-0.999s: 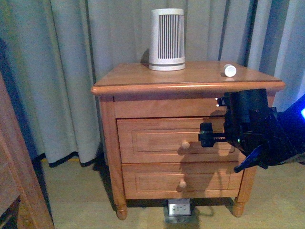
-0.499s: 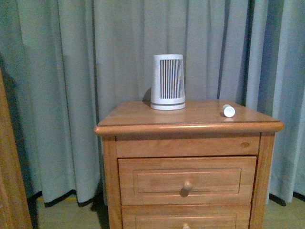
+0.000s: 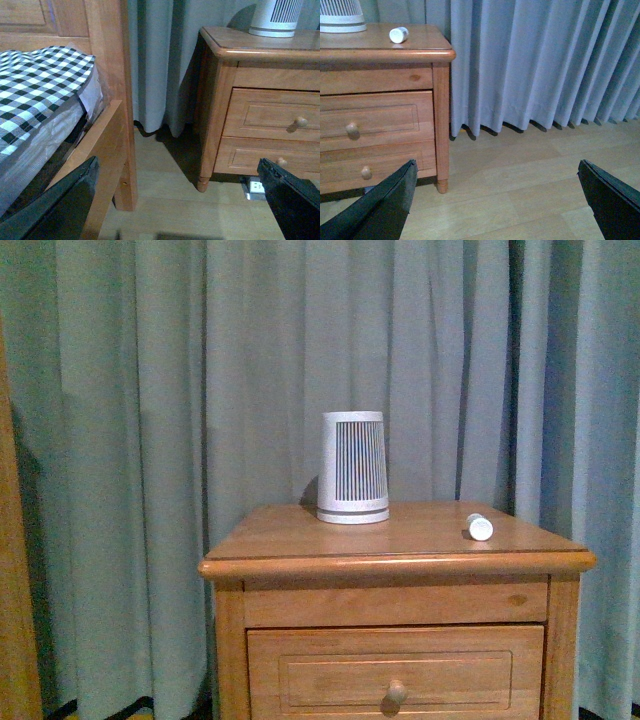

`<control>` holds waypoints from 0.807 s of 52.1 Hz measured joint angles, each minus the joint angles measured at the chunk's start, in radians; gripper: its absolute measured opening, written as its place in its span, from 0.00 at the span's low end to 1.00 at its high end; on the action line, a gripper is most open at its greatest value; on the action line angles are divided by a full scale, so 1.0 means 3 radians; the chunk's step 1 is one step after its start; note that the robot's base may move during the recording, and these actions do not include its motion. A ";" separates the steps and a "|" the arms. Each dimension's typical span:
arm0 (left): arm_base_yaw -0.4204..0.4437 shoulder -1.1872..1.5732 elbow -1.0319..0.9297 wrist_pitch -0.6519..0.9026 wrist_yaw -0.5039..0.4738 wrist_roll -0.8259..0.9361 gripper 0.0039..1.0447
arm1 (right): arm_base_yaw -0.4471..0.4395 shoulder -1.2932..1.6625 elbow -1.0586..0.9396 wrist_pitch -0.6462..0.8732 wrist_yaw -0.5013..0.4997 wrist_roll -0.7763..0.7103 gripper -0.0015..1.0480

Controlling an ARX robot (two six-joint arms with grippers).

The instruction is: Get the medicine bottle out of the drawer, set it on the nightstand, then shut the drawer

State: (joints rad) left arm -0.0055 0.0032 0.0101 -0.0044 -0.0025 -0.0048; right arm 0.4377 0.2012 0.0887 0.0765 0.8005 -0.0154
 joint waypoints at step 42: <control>0.0000 0.0000 0.0000 0.0000 -0.0001 0.0000 0.94 | -0.1446 -0.0643 -0.0248 -0.0262 -0.2664 0.0027 0.03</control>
State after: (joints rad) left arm -0.0055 0.0032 0.0101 -0.0044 -0.0029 -0.0048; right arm 0.0040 0.0082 0.0143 -0.0021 0.0013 -0.0074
